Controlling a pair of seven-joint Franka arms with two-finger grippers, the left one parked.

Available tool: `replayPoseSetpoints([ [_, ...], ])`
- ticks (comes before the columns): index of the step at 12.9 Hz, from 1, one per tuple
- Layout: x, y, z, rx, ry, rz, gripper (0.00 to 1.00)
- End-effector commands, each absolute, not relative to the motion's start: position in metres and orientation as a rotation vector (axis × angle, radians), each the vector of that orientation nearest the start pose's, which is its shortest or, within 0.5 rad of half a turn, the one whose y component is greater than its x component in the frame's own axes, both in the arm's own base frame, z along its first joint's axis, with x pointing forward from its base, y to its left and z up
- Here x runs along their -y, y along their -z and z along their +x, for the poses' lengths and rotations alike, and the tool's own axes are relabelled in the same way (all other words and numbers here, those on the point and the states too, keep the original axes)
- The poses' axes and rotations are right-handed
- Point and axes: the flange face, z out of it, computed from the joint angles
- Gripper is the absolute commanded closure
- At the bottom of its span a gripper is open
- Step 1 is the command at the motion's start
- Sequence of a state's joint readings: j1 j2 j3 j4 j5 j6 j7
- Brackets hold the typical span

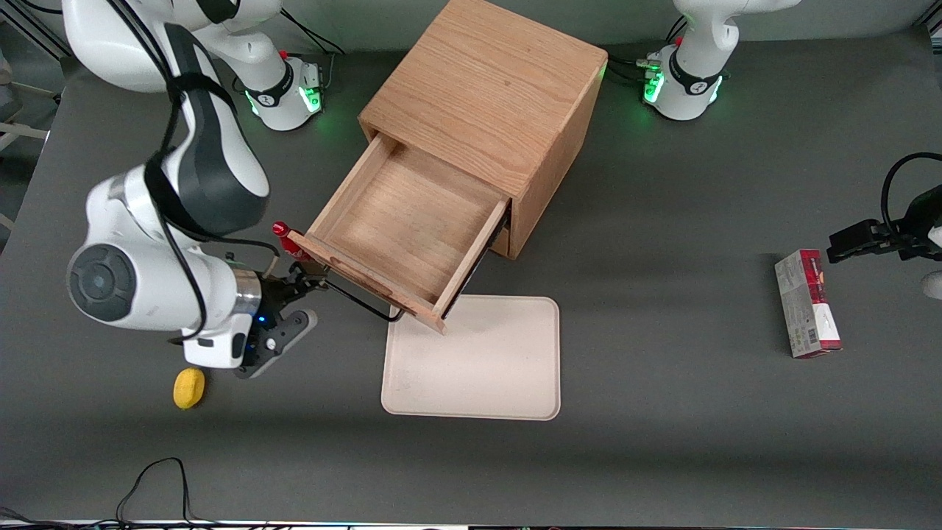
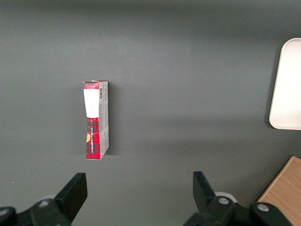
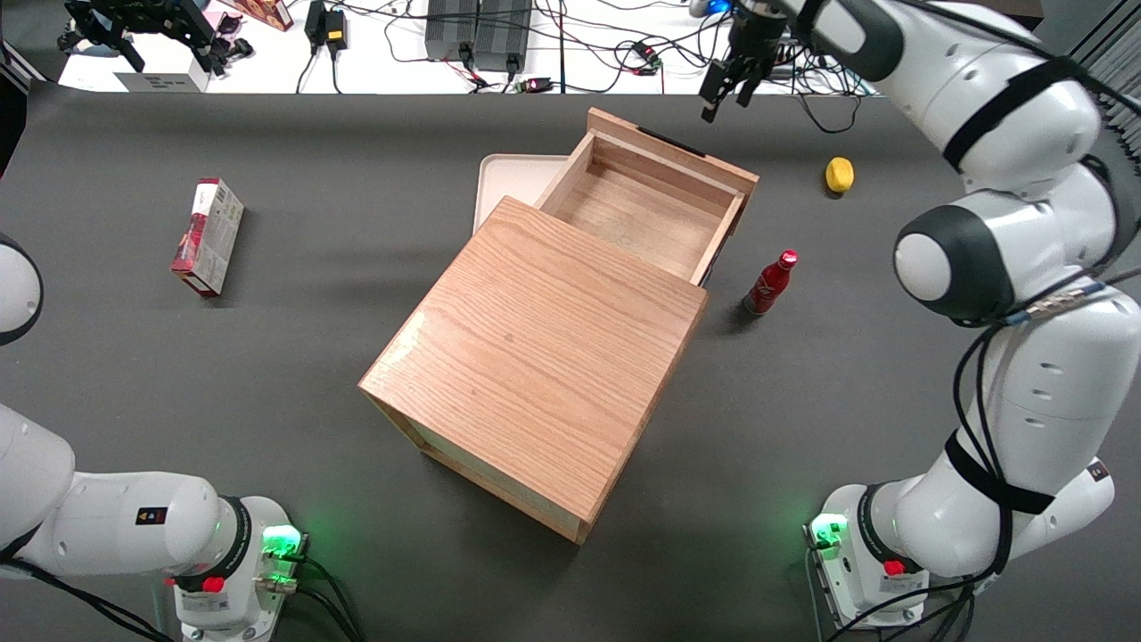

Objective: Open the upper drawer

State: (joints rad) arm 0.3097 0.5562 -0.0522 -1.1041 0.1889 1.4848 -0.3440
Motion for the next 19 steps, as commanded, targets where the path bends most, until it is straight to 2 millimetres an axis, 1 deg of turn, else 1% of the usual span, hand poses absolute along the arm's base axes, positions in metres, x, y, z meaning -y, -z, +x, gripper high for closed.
replayPoseSetpoints([
  [1,-0.177,-0.517,0.629,0.746,-0.283,-2.903,0.00],
  [2,-0.166,-0.520,0.618,0.715,-0.299,-2.927,0.00],
  [5,-0.112,-0.518,0.596,0.536,-0.331,-2.972,0.00],
  [6,-0.094,-0.523,0.587,0.501,-0.320,-2.982,0.00],
  [7,-0.087,-0.528,0.578,0.493,-0.333,-2.978,0.00],
  [9,-0.064,-0.529,0.568,0.451,-0.434,-2.994,0.00],
  [10,-0.059,-0.533,0.568,0.436,-0.417,-3.003,0.00],
  [11,-0.049,-0.540,0.567,0.409,-0.386,-3.009,0.00],
  [12,-0.043,-0.543,0.562,0.397,-0.373,-3.008,0.01],
  [13,-0.040,-0.548,0.556,0.395,-0.324,-3.008,0.00],
  [15,-0.034,-0.552,0.541,0.390,-0.210,-3.006,0.00],
  [16,-0.031,-0.550,0.536,0.385,-0.165,-3.007,0.00],
  [18,-0.033,-0.551,0.536,0.343,-0.128,-3.019,0.00],
  [19,-0.036,-0.556,0.533,0.335,-0.120,-3.038,0.00],
])
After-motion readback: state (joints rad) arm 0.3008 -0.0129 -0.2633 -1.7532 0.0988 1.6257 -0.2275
